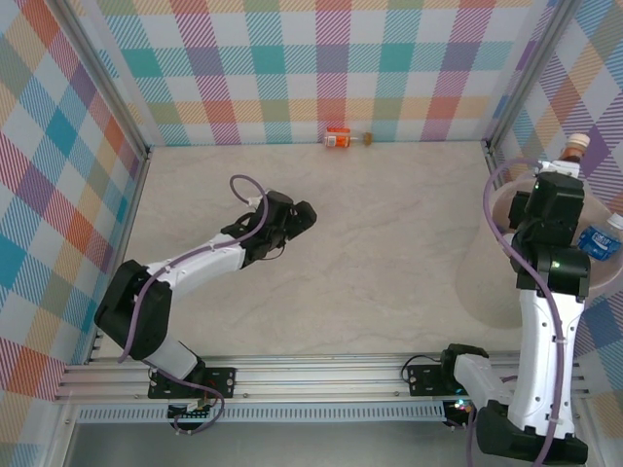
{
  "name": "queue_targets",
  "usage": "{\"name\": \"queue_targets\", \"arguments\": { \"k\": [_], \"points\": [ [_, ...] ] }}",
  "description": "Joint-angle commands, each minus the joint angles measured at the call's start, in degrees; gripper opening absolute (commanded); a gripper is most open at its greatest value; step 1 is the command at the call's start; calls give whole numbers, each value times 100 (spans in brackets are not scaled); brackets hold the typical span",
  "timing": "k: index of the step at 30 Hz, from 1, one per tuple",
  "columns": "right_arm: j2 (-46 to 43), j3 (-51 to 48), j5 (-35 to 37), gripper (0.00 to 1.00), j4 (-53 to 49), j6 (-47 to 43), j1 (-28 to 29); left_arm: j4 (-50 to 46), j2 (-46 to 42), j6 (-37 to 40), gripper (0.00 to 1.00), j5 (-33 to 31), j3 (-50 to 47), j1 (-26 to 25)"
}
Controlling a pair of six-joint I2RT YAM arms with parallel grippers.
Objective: Put the plastic bottles in the bin
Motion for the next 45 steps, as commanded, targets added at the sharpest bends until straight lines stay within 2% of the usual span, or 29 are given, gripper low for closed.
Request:
{"name": "queue_targets", "arguments": {
  "k": [1,6,9,12,16,18,22,29,31,37,45],
  "points": [
    [12,-63,219,56,16,-311,-418,-202,148,94,100,110,264,-79],
    [202,-163,-309,64,233,-608,-873,-266,276,90,100,132,425,-138],
    [314,-31,-381,74,158,-645,-893,-330,341,97,100,139,530,-196],
    [150,-164,-462,88,236,-703,-890,-371,392,89,100,79,603,-259],
    [56,-197,-478,92,289,-558,-894,-384,468,70,100,51,676,-333],
    [156,-42,-525,88,133,-249,-896,-415,513,71,100,51,729,-368],
    [557,63,-745,74,-49,217,-1095,-433,562,70,100,56,779,-402],
    [1196,-142,-1541,47,123,1006,-2019,-477,558,93,100,6,744,-413],
    [1320,-253,-1707,41,118,1097,-2092,-477,575,85,100,-2,740,-414],
    [1302,-449,-2420,35,120,1118,-2092,-521,669,92,100,18,795,-413],
    [829,93,-2818,40,-173,1113,-2090,-530,721,97,100,6,813,-414]
  ]
}}
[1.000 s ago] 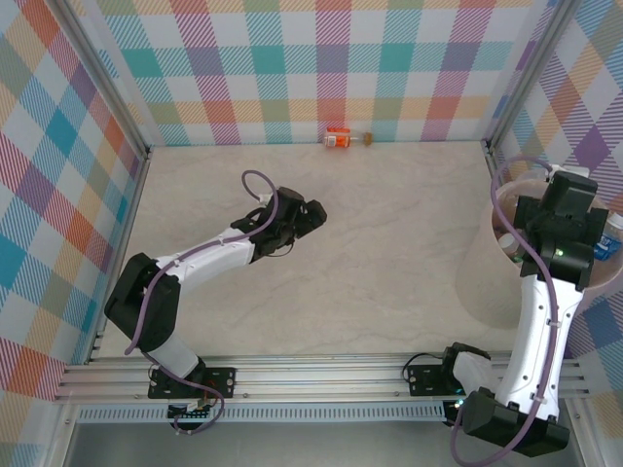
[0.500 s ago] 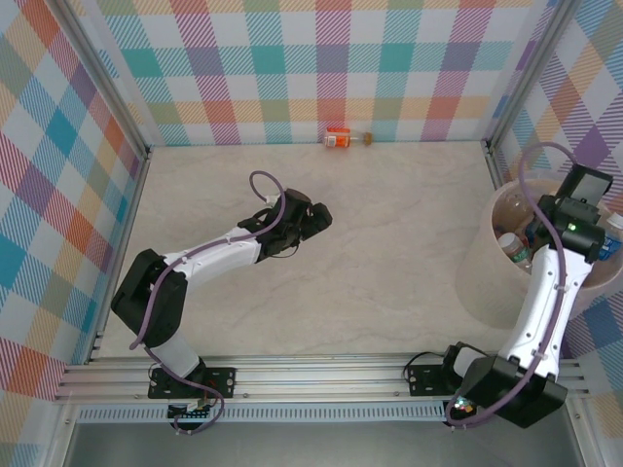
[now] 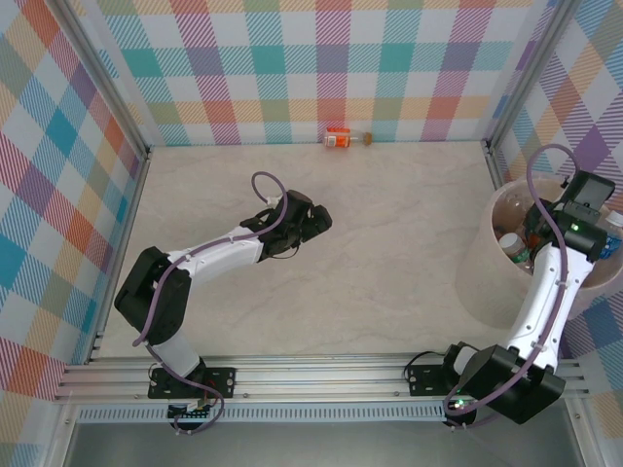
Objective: Put the plastic bottles in the bin
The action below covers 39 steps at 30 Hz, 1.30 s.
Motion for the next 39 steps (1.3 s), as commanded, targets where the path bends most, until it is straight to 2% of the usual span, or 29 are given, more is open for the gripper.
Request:
{"name": "queue_targets", "arguments": {
  "k": [1,7,12,17,20,25,30,39],
  "points": [
    [-437,429,-414,40,-122,107,-14,-103,50,99,100,-80,170,-70],
    [-749,635,-1299,46,-130,285,-8,-103,18,151,100,-132,144,-70],
    [-825,641,-2634,55,118,622,95,-88,-53,180,100,-216,100,-70],
    [-969,569,-3881,65,872,1422,290,-34,-251,221,100,-389,-81,-57],
    [-1009,454,-4349,68,1369,1854,441,-29,-379,233,100,-517,-219,-45],
    [-950,354,-4301,71,1728,2070,1002,8,-543,233,100,-634,-448,22],
    [-572,475,-3885,75,1745,1940,1968,190,-644,126,100,-513,-627,167],
    [625,795,-3004,81,2170,1862,3713,518,-732,238,100,-276,-735,444]
  ]
}}
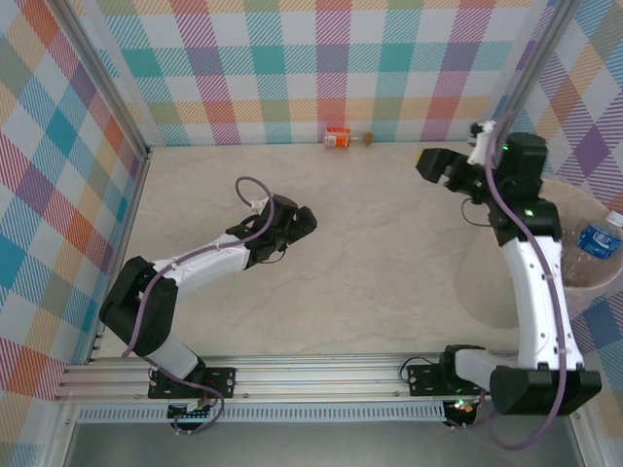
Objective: Put the plastic bottles in the bin
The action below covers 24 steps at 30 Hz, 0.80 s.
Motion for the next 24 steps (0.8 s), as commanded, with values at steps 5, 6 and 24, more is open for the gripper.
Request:
{"name": "queue_targets", "arguments": {
  "k": [5,6,24],
  "points": [
    [1048,578,1257,89,629,-205,1206,304,-124,176,100,127,5,309],
    [1229,636,1325,90,696,-204,1290,313,-110,219,100,129,26,344],
    [4523,2203,2121,100,1902,323,1538,965,1913,773,100,571,1929,1059]
  ]
}}
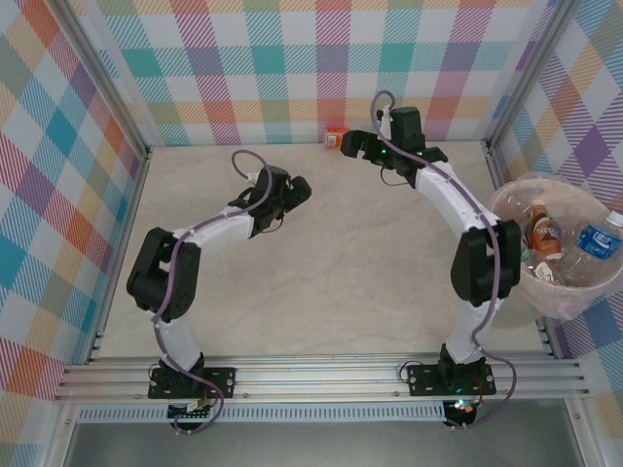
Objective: Put the plastic bottles in the bin
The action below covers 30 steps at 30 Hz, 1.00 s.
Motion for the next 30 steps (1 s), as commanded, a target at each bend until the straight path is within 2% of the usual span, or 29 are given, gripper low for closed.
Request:
{"name": "queue_targets", "arguments": {
  "k": [1,6,10,14,17,19,27,30],
  "points": [
    [529,518,388,100,397,74,2,364,445,256,100,183,551,140],
    [1729,1667,428,100,303,566,-203,628,1246,406,100,447,1394,339],
    [2902,3027,302,100,25,1092,-418,1108,1882,781,100,727,2105,491],
    [4139,4633,-55,100,-79,1205,-528,1616,2571,1070,100,1253,2914,631],
    [4832,5508,327,100,-146,1442,-571,1484,3114,1059,100,1539,3742,728],
    [5078,5663,569,100,0,1797,-648,1392,3464,1050,100,1659,4265,769],
    [6073,6186,257,100,1152,3122,-869,785,5231,1002,100,2019,6940,826],
    [6375,6304,124,100,1644,3420,-880,1027,5622,828,100,1979,7339,855]
  ]
}}
